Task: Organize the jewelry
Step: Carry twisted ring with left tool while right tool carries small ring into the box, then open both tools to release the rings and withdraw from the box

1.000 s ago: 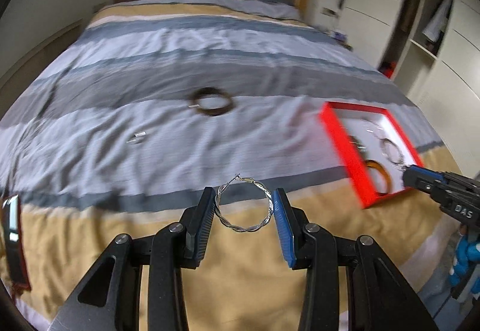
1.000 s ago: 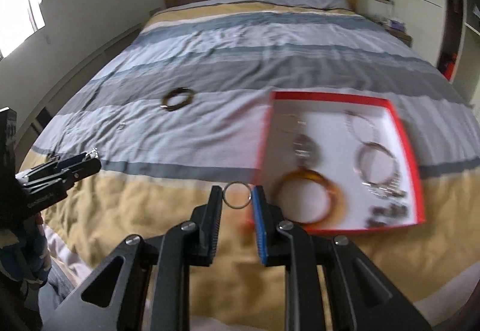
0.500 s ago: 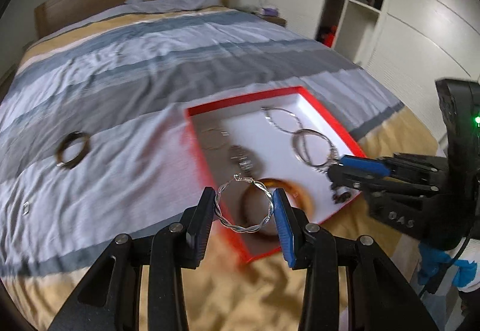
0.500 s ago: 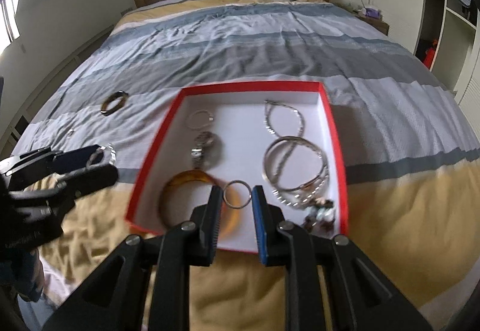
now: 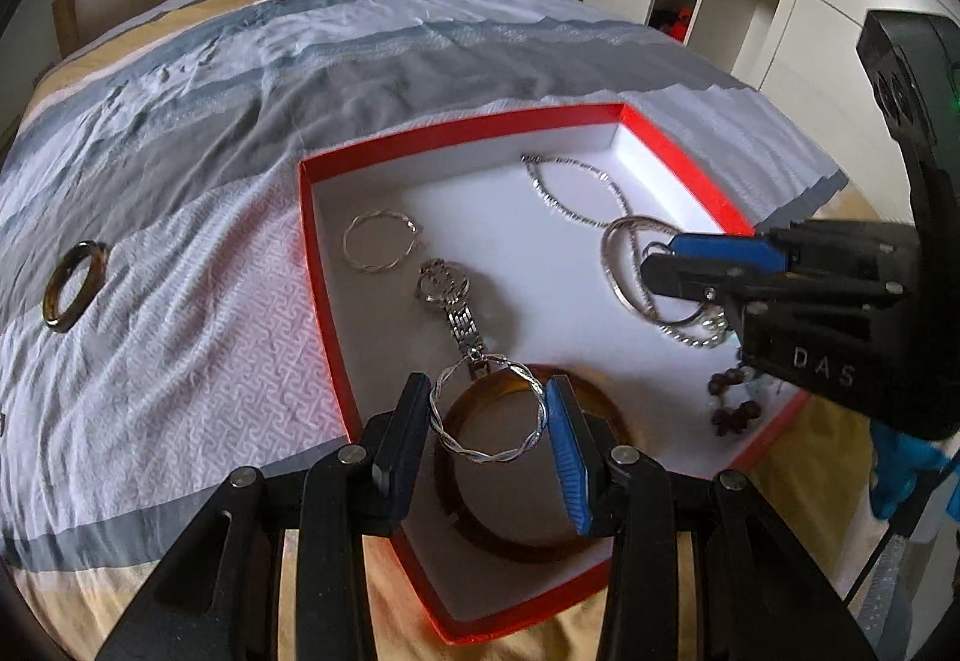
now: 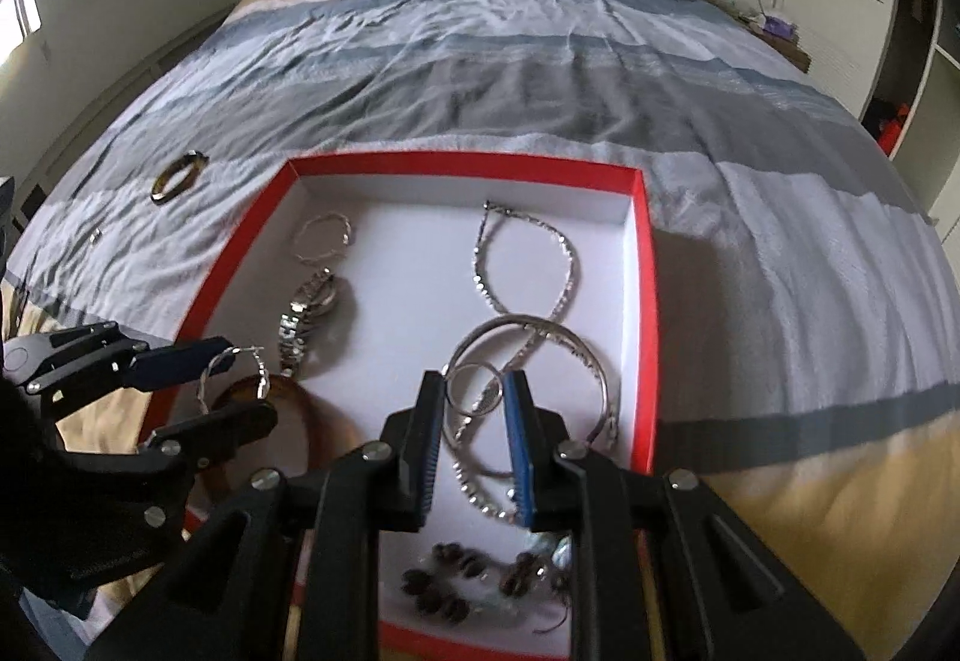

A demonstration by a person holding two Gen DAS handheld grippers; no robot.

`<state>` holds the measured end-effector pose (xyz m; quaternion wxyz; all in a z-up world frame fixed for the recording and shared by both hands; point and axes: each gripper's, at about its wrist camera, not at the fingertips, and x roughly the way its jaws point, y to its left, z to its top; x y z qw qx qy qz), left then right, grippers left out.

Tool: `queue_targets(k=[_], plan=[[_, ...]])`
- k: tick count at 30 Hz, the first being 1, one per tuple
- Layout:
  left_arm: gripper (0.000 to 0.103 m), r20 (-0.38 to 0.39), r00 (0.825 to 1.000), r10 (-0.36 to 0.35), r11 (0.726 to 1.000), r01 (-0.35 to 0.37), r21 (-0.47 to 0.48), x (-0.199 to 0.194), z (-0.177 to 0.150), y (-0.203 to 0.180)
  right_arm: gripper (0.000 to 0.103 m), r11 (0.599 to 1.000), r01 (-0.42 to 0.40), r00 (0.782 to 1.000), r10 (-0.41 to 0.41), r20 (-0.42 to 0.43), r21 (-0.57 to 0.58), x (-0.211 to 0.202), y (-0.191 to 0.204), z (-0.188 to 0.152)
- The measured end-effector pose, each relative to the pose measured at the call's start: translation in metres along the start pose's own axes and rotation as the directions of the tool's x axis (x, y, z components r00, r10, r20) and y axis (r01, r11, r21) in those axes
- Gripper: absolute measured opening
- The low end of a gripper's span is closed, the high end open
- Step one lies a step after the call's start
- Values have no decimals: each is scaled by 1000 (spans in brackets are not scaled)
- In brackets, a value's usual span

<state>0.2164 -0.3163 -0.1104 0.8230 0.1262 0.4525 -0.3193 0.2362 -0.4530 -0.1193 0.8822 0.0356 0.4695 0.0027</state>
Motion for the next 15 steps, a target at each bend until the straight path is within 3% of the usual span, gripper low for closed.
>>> queue_targets(k=[15], plan=[[39,38,999,30,999,-31,21,4,0,0,20,996,46,998,-48,-31,-74,16,2,-4]])
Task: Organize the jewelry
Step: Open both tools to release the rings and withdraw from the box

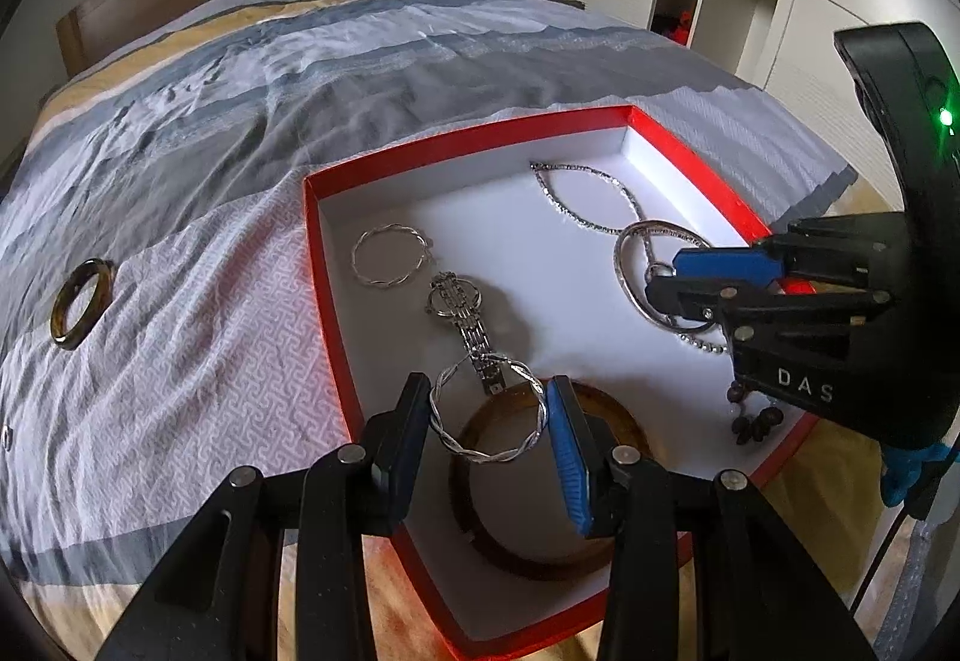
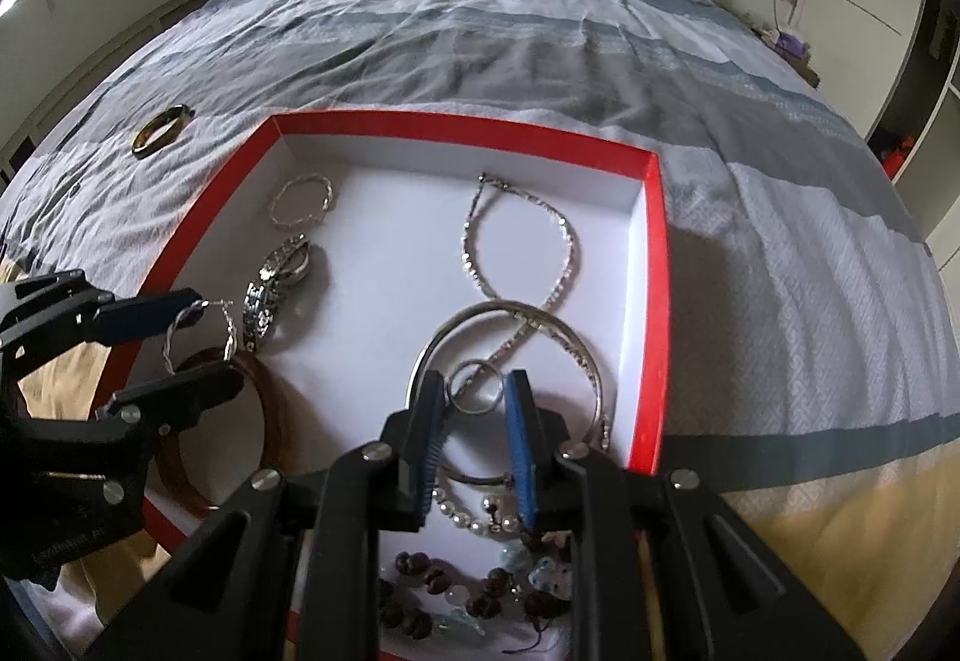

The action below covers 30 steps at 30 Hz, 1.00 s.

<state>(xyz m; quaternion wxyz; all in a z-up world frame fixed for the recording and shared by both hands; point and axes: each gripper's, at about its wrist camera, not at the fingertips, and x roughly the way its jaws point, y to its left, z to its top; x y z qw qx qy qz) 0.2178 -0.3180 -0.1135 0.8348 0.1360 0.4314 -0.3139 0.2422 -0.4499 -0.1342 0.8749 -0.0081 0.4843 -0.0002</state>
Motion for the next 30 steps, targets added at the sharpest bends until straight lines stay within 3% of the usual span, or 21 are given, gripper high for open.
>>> queue_targets(k=[7,17,22,26,30], plan=[[44,-10,1000,-22,1000,22,-7,-5,-1,-2,32,1000,15,1000,-15,-4,-1,-7,1,-3],[54,26,999,-35,998,36,-48,-50,-6,4,32,998,30,998,-33,46,62,-54,2,-16],[63,53,999,3,996,1,-88,-92,-14,11,32,995,16,996,-25,88,99,-90,16,-21],[66,71,994,86,989,-76,-126,-130,-27,20,32,993,-10,992,-5,124,117,-122,40,-28],[72,105,977,183,972,-164,-167,-174,-44,31,33,992,-27,989,9,151,120,-148,68,-36]])
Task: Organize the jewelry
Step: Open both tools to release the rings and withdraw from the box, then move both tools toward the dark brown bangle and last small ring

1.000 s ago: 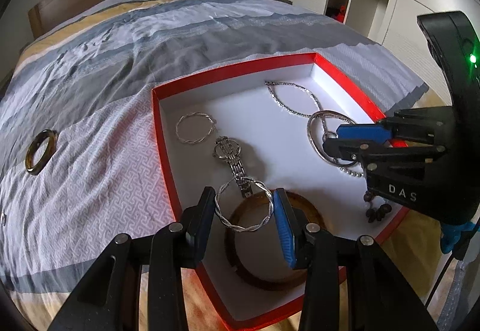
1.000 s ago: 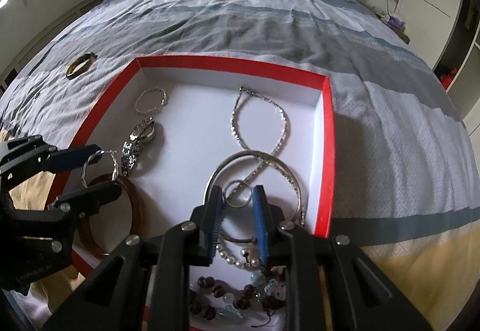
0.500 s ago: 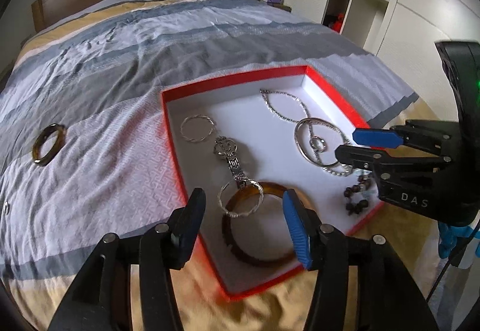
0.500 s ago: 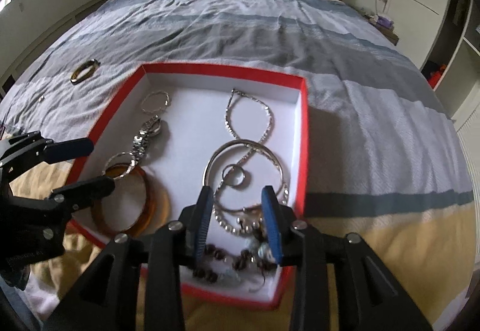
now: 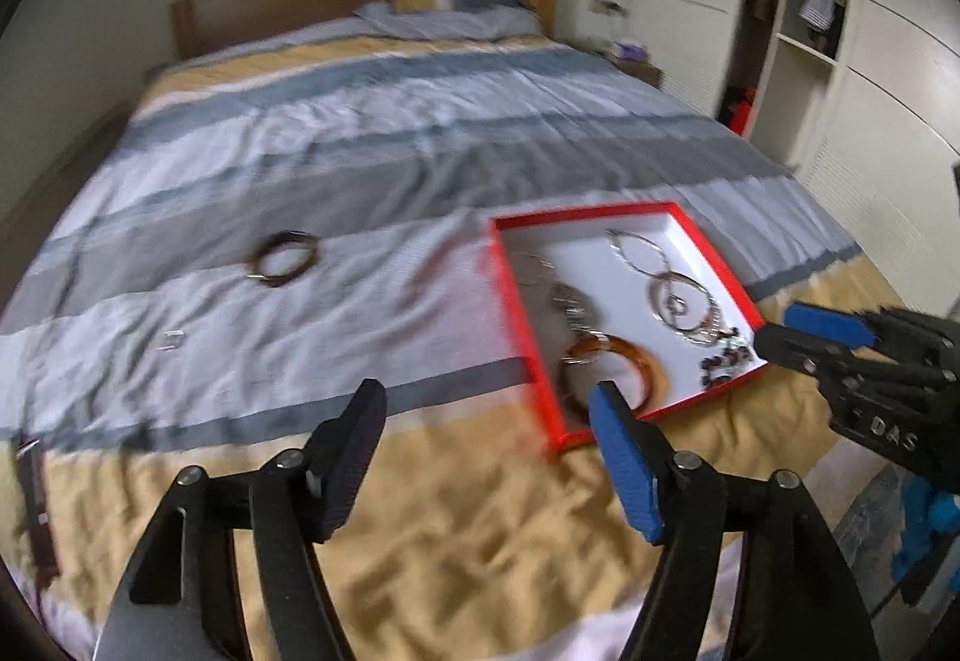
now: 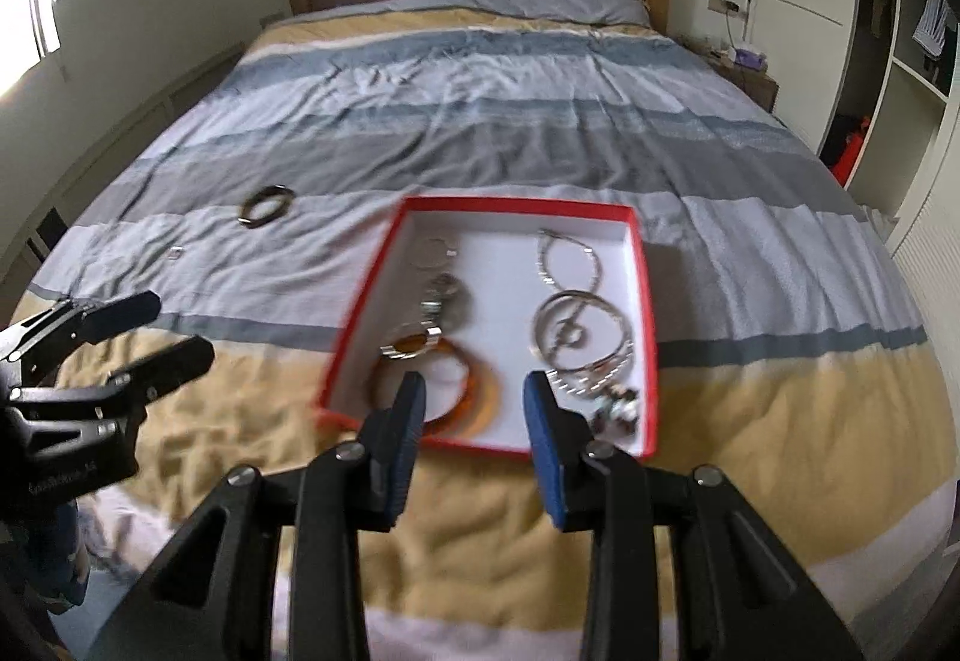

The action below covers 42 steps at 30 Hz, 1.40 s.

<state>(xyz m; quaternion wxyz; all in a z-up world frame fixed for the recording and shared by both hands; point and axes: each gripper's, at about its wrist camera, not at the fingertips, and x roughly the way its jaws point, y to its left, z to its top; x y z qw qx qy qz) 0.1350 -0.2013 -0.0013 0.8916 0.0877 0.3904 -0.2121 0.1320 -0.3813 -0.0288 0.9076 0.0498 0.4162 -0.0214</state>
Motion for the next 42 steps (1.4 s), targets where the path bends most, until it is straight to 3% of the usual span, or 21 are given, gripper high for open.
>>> queue_targets(k=[10,22,32,34,42], plan=[[78,81,988,128,991,-124,-56,-88,-31,44,33,999,-52,997,51,62,6,-54,66,-20],[79,134,974,183,975,-163,-149,-155,-76,83,33,998,-59,992,59,111,-7,-90,125,-42],[79,152,960,237,957,-204,-207,-180,-97,106,35,997,-70,989,75,131,-44,-102,157,-53],[79,152,957,248,953,-213,-216,-181,-98,109,41,996,-72,988,79,131,-54,-102,160,-54],[81,132,956,261,947,-227,-228,-171,-97,116,42,995,-82,988,89,123,-59,-92,162,-53]])
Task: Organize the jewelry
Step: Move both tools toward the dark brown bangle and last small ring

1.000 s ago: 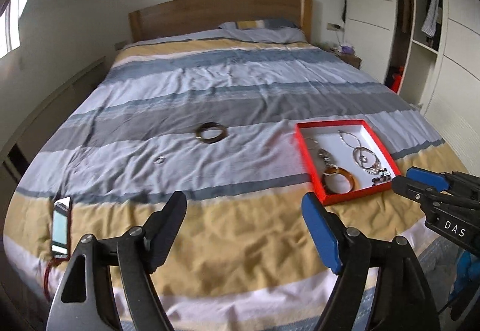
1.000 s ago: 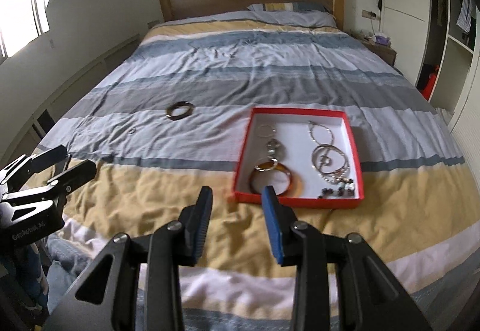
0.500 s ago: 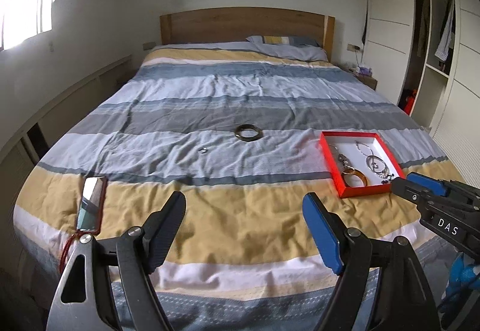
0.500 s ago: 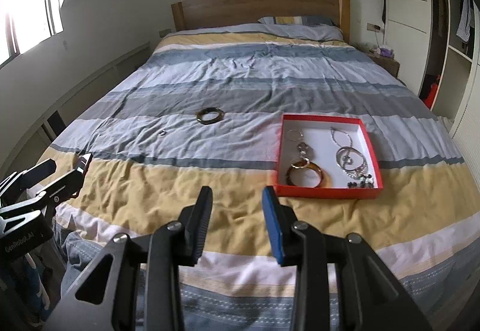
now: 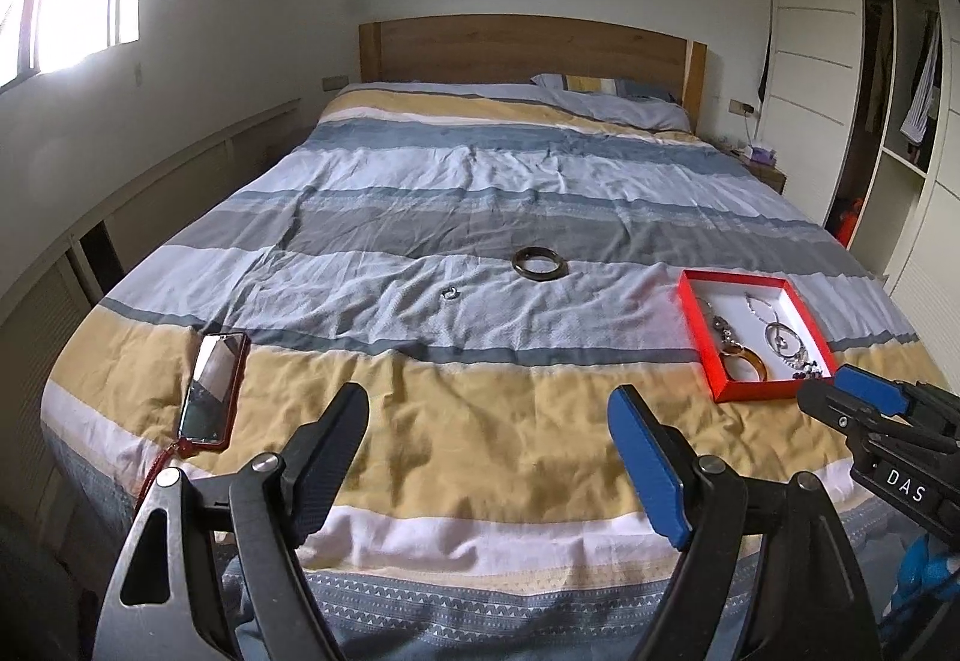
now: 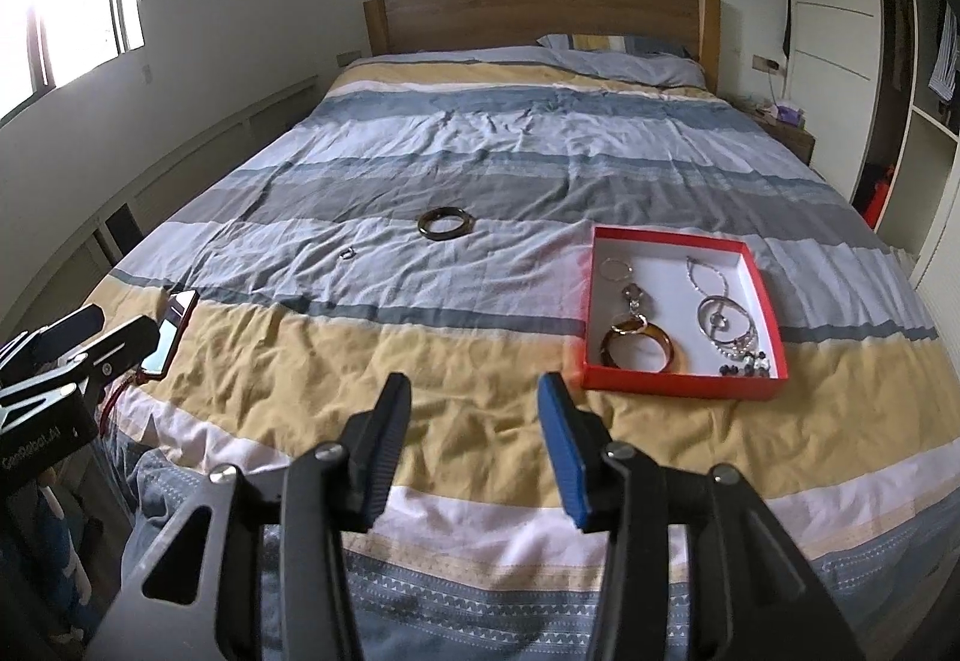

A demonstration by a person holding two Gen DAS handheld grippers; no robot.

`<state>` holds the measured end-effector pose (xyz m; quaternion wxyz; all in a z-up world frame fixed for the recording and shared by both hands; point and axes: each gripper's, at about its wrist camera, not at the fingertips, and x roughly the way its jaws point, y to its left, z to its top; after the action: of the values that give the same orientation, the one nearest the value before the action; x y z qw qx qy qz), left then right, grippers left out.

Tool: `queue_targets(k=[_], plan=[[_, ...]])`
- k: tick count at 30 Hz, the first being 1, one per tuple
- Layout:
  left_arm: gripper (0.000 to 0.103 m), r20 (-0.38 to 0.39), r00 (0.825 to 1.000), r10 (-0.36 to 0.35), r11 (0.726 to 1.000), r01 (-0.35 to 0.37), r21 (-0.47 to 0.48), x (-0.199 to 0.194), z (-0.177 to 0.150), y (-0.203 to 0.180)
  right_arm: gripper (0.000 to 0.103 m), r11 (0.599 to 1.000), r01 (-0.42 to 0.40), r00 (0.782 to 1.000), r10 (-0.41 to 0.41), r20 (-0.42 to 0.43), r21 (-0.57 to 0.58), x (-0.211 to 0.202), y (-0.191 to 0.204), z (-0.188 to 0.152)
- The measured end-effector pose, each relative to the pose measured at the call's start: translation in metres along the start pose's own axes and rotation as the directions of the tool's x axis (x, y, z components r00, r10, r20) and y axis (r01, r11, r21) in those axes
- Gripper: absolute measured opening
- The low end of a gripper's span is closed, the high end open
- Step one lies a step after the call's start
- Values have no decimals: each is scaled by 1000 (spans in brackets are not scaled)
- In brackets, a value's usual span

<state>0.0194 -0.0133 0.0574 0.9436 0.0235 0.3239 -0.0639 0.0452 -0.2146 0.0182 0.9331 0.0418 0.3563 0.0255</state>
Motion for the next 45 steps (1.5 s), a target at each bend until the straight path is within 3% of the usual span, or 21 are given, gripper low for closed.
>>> queue_targets(k=[16,45], plan=[[81,-108,994,-24,1000,24,-3,52,-3,0,42,1000,-5,997,5,-72,0,49,-8,1],[81,-279,960,7,1000,-13,-21,159,-8,18,42,996,-84,978,79,-195,-16,159,-7,10]])
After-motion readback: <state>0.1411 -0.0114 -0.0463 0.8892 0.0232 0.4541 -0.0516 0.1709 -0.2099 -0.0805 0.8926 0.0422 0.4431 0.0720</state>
